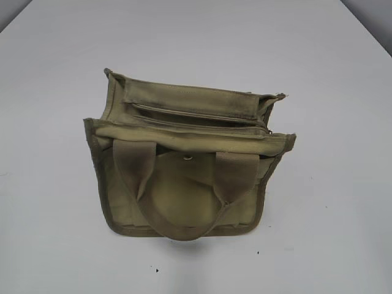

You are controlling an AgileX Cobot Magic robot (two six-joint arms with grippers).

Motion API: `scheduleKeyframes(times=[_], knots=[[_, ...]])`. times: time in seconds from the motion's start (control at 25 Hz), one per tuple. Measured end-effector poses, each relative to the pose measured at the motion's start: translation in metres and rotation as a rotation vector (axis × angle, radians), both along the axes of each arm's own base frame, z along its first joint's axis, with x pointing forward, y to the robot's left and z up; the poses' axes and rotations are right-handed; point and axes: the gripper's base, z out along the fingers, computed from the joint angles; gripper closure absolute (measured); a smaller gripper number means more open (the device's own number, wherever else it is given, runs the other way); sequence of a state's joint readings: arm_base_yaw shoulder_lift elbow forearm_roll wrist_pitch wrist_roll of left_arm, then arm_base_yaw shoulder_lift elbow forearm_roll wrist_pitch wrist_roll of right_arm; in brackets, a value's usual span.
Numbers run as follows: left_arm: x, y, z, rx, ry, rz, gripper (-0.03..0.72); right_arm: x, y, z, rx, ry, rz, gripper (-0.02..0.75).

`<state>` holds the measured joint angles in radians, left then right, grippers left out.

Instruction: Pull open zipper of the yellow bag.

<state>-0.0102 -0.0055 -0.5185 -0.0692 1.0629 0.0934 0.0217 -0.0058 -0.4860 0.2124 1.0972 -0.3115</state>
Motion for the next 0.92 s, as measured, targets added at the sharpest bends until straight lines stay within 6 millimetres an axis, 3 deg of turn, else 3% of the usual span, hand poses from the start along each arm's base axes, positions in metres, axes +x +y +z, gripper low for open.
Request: scheduleKeyframes(times=[0.92], knots=[[-0.0002, 0.0002, 0.0000, 0.000, 0.000, -0.030, 0.393, -0.0004, 0.0032, 0.0003, 0.034, 0.002, 0.022, 0.699]])
